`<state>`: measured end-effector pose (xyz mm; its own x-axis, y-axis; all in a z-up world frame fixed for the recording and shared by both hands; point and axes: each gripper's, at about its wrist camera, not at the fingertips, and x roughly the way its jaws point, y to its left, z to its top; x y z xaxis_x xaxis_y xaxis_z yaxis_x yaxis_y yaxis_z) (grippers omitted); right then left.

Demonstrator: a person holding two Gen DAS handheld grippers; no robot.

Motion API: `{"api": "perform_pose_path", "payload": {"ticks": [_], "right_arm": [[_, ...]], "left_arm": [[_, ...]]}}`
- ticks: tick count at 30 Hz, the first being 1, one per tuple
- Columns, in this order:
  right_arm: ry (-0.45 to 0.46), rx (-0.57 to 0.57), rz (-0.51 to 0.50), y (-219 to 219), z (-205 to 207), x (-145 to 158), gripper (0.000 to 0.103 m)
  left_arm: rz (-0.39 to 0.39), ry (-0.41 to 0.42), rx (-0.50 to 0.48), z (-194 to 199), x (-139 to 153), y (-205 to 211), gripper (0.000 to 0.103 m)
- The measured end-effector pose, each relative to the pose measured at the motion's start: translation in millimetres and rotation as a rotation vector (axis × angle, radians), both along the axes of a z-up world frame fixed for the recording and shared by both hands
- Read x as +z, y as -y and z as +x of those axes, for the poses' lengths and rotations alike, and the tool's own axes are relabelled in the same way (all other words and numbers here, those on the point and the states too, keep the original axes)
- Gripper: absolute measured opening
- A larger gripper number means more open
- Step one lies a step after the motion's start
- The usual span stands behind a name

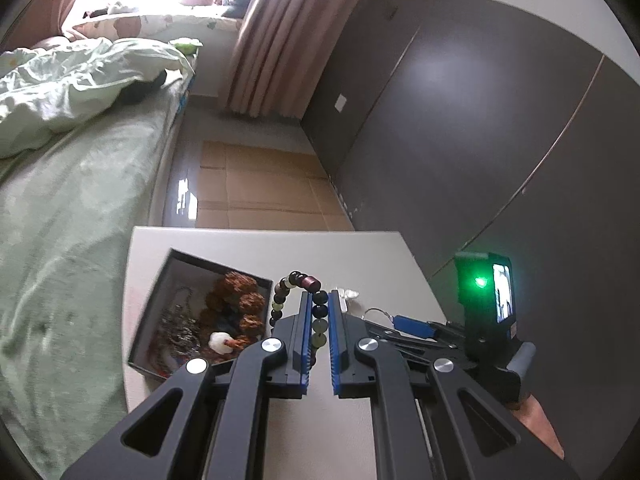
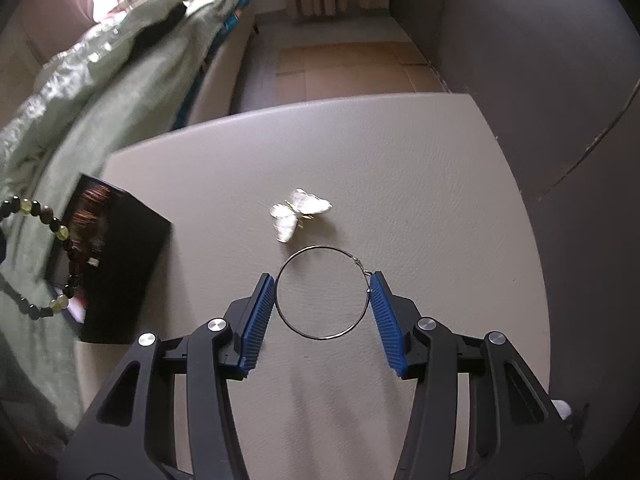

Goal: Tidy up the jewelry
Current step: 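Release the bracelet into the box with the left tool while the right tool drops the hoop in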

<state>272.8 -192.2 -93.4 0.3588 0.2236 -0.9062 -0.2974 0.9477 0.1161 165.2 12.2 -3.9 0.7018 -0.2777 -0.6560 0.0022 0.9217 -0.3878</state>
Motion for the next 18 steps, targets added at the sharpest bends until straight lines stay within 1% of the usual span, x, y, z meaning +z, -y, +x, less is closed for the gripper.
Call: {"api": "perform_pose_path", "payload": {"ticks": [3, 4, 7, 10, 12, 14, 16, 17, 18], "right_arm": [[0.032, 0.007, 0.033, -2.6, -5.7, 12.7, 0.050], [0.041, 0.012, 0.043, -4.4, -6.1, 14.9, 0.050], [0.066, 0.027, 0.072, -10.8, -12.7, 23.1, 0.050], [0.105, 0.042, 0.101, -20.6, -19.0, 32.8, 0.050], [0.126, 0.051, 0.126, -25.9, -23.5, 38.5, 0.050], [0.144, 0.060, 0.143, -32.0, -26.8, 44.0, 0.050], [0.162, 0.072, 0.165, -38.0, -30.2, 50.6, 0.050], [0.171, 0.080, 0.181, -41.9, -31.9, 53.9, 0.050], [0.175, 0.087, 0.199, -46.2, -31.9, 56.4, 0.050]], "left_arm": [[0.013, 0.024, 0.026, -11.4, 10.5, -10.0, 0.006], [0.015, 0.025, 0.031, -8.5, 12.8, -14.2, 0.006], [0.016, 0.018, 0.055, -11.2, 11.9, -26.9, 0.006], [0.013, -0.005, 0.078, -9.6, 4.1, -38.8, 0.006], [0.025, -0.031, 0.090, -8.3, -2.6, -43.6, 0.006], [0.019, -0.054, 0.078, -4.8, -9.1, -46.0, 0.006], [0.059, -0.090, 0.094, 0.4, -16.8, -47.6, 0.008], [0.068, -0.100, 0.107, 1.7, -19.1, -49.3, 0.022], [0.067, -0.102, 0.122, 1.5, -20.1, -52.5, 0.043]]}}
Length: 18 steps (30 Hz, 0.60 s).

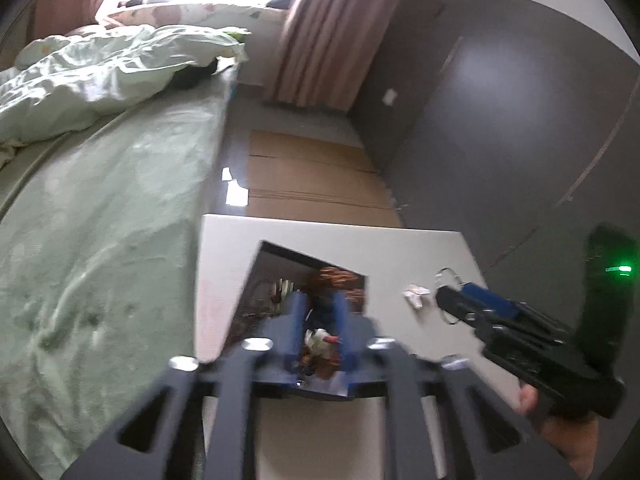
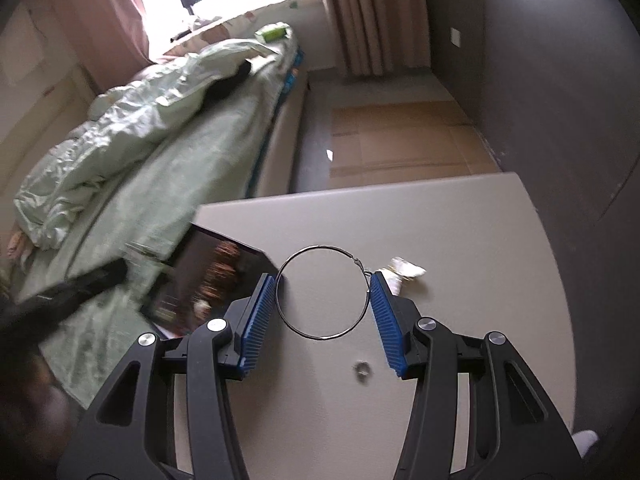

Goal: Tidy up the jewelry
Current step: 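Release the bracelet into the box with the left tool while the right tool drops the hoop in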

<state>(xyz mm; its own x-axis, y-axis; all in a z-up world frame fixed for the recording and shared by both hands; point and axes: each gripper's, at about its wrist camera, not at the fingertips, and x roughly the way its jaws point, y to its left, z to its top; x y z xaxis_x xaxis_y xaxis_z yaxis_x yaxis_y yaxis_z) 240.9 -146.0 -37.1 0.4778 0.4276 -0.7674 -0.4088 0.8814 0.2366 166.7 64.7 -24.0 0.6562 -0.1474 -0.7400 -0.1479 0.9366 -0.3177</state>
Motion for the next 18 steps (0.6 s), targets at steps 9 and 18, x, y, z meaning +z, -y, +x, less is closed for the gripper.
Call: {"api": "perform_pose_path", "payload": {"ticks": [9, 18], "right_arm": [[0.014, 0.066, 0.104, -35.2, -0.6, 12.2, 0.050], [0.039, 0.125, 0.069, -77.7, -6.2, 9.7, 0.050]], "left_arm": [[-0.036, 0.068, 0.070, -5.1, 19.4, -33.6, 0.061], [-0.051, 0.102, 0.113, -6.0, 35.3, -61.9, 0.074]]}}
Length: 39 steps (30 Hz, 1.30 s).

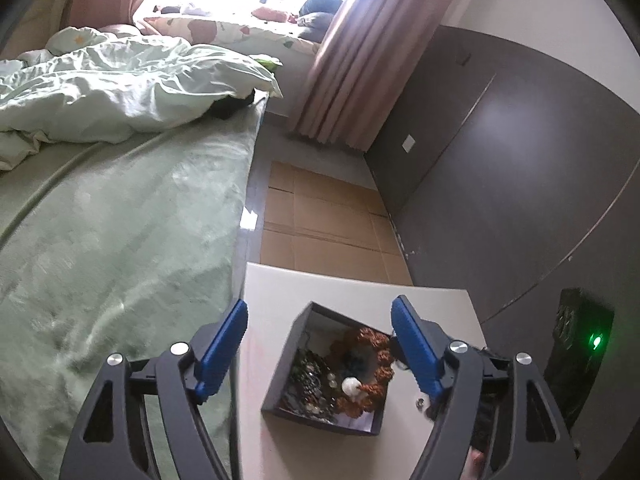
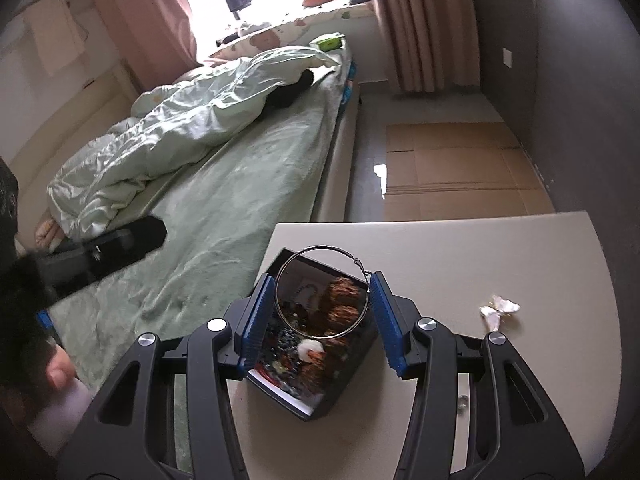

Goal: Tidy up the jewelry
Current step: 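Release the bracelet into the box with the left tool while the right tool drops the hoop in, then move the left tool to the small silver ring and grasp it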

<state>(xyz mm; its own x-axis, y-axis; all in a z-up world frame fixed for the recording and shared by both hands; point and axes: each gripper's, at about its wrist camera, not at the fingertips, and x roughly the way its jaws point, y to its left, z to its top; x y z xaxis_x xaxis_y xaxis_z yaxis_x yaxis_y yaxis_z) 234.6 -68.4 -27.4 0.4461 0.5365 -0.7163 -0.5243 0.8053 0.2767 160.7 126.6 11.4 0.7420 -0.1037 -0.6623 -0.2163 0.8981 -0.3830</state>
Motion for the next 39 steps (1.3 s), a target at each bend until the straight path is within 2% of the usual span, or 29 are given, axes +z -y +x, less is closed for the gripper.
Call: {"api": "perform_pose_path", "payload": {"ticks": [7, 8, 9, 10, 12, 21, 25, 32, 39], "right_arm": [[-0.005, 0.026, -0.049, -23.1, 1.9, -11.3, 0.053], [-0.014, 0.030, -0.050, -24.2, 2.5, -13.1, 0.058], [-0.020, 0.028, -0.053, -24.4, 2.9, -14.0, 0.076], [-0.020, 0.019, -0.055, -23.9, 3.6, -14.3, 0.089], [-0.007, 0.009, -0.043, -20.2, 4.1, -11.6, 0.090], [-0.010, -0.041, -0.050, 13.5, 8.1, -6.3, 0.090], [-0.008, -0.088, -0.039, 36.7, 8.1, -2.8, 0.094], [-0.030, -0.145, -0.030, 71.8, 5.1, -1.6, 0.095], [-0.039, -0.166, -0.081, 91.5, -0.5, -4.3, 0.095]], "left_arm": [[-0.006, -0.014, 0.024, 7.0, -2.5, -11.3, 0.080], [-0.006, -0.014, 0.026, 7.6, -2.7, -11.6, 0.084], [-0.005, -0.011, 0.027, 7.5, -2.9, -12.1, 0.088], [-0.003, -0.007, 0.029, 7.5, -2.0, -11.8, 0.090], [-0.001, 0.001, 0.030, 7.4, -1.4, -11.3, 0.094], [0.006, -0.016, -0.007, 7.8, -6.2, 2.8, 0.094], [0.023, -0.011, -0.024, 3.2, -6.6, 17.5, 0.094], [0.097, -0.014, -0.063, -4.4, -9.3, 49.6, 0.095], [0.151, -0.005, -0.097, -10.7, -15.4, 79.7, 0.095]]}}
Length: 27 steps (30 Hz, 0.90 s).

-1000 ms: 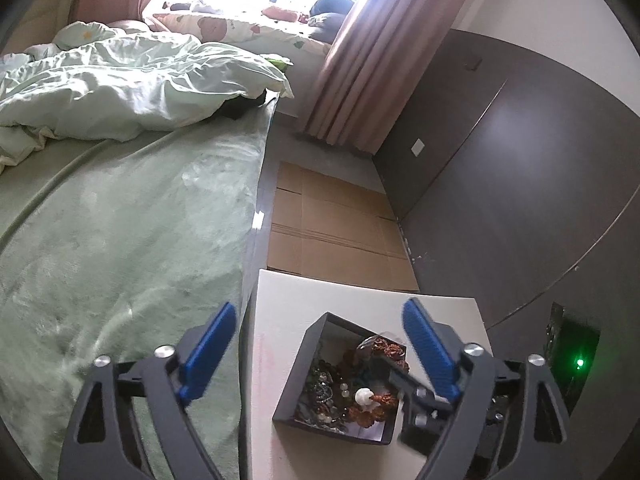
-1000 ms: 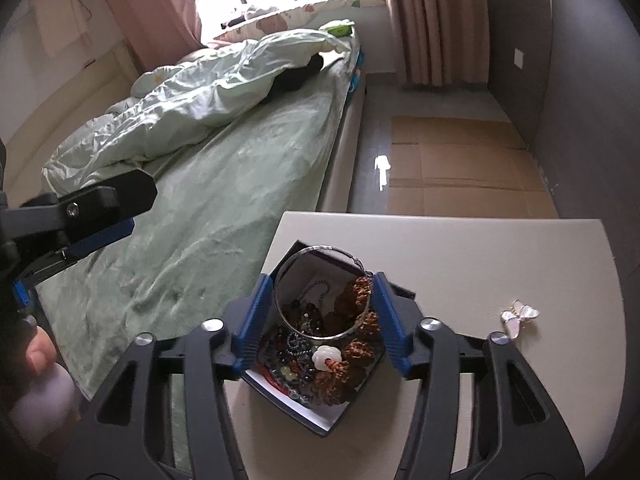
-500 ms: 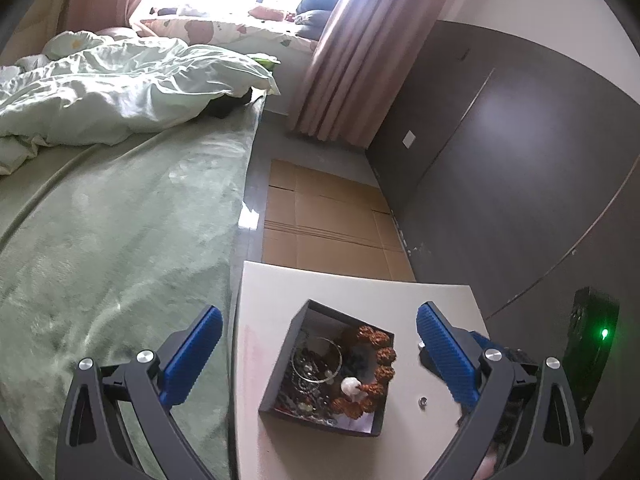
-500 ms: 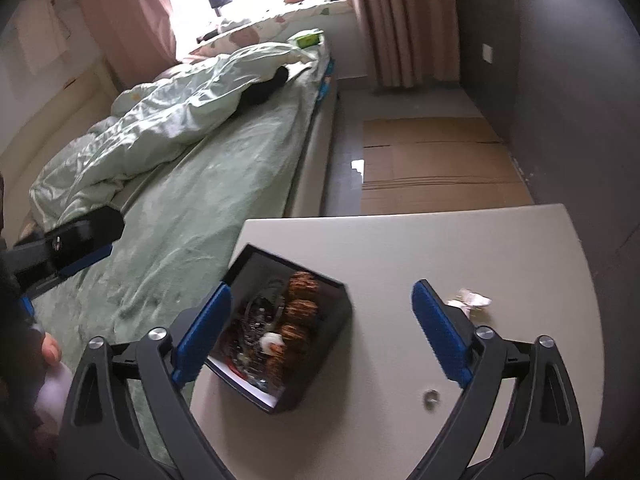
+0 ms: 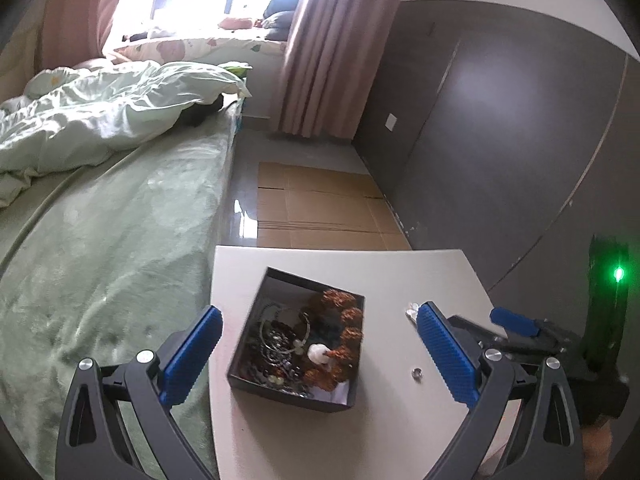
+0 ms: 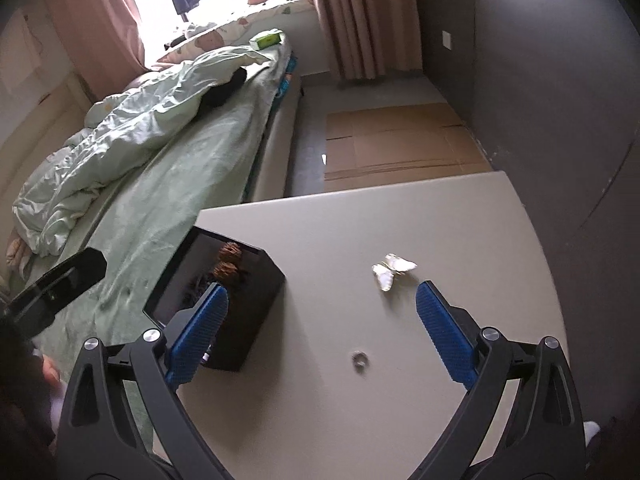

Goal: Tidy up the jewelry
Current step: 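Move the left tool to the small silver ring and grasp it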

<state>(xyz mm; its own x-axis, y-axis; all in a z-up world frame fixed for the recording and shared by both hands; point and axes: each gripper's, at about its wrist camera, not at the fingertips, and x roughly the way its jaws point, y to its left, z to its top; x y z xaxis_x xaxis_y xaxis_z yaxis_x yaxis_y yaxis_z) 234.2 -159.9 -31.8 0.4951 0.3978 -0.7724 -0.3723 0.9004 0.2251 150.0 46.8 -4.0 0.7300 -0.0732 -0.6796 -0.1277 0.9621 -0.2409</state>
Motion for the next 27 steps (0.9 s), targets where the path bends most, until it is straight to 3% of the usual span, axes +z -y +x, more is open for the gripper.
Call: {"api": "perform_pose_path", "payload": {"ticks": [16, 22, 25, 27], "right_arm": [[-0.078, -0.103, 0.036, 93.0, 8.6, -3.9, 0.095], [-0.097, -0.117, 0.017, 118.4, 12.7, -10.4, 0.094], [-0.106, -0.115, 0.001, 124.0, 14.9, -13.0, 0.087], [-0.121, -0.112, 0.000, 126.5, 17.0, -15.3, 0.086]], "left_arm": [[0.019, -0.056, -0.149, 11.9, -28.3, 86.9, 0.093], [0.017, -0.116, -0.201, 24.9, -51.0, 111.6, 0.075], [0.014, -0.160, -0.237, 33.1, -66.7, 121.9, 0.066], [-0.009, -0.211, -0.265, 40.8, -81.4, 128.0, 0.051]]}}
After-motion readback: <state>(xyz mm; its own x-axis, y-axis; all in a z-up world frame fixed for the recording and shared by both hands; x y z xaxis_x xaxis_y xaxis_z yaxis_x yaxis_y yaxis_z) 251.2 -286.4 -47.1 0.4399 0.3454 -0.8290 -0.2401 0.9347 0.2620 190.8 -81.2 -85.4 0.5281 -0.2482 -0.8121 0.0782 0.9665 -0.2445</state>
